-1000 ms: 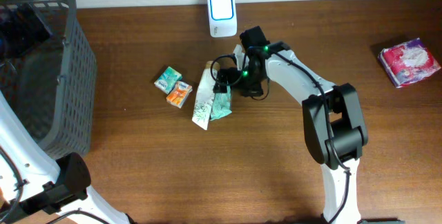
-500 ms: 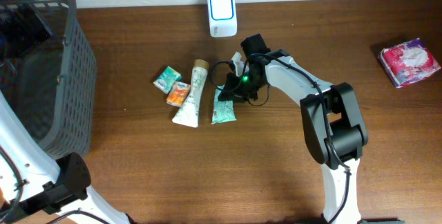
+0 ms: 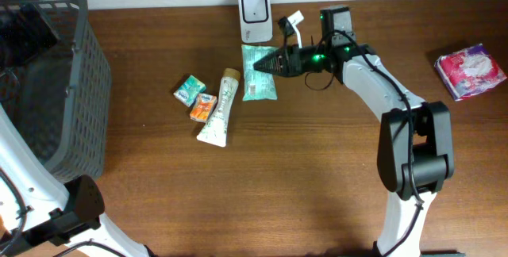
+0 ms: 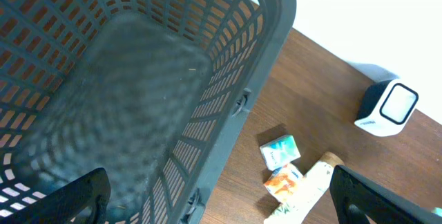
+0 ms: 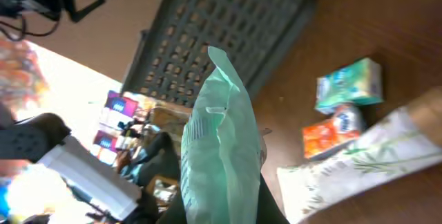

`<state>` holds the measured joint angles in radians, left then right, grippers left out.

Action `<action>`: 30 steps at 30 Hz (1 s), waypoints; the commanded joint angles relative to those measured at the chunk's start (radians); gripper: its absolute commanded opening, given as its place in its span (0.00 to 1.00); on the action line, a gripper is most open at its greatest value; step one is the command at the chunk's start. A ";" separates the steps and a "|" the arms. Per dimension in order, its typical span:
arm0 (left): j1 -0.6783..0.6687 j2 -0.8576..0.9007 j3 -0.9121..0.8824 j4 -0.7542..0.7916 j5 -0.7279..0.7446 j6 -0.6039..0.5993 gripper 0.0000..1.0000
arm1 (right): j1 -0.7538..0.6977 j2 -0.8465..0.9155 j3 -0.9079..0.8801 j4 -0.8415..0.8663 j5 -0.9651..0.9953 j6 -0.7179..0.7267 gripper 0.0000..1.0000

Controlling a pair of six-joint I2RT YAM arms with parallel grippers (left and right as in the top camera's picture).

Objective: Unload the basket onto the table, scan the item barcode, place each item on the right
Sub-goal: 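Lift the green wipes packet toward the scanner, then lower the green wipes packet and set it down right of the tube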

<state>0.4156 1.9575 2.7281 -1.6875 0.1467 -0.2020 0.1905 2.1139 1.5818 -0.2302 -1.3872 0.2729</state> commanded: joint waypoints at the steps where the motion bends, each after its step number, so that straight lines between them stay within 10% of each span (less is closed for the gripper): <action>1: 0.006 -0.021 -0.001 0.000 0.003 0.010 0.99 | 0.006 -0.033 0.008 0.020 -0.042 0.058 0.04; 18: 0.006 -0.021 -0.001 0.000 0.003 0.010 0.99 | 0.013 -0.033 0.008 0.099 0.092 -0.024 0.04; 30: 0.006 -0.021 -0.001 0.000 0.003 0.010 0.99 | 0.018 -0.041 0.053 -0.513 1.114 0.061 0.04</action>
<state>0.4156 1.9575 2.7277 -1.6882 0.1463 -0.2020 0.2047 2.1128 1.5864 -0.6689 -0.5495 0.3355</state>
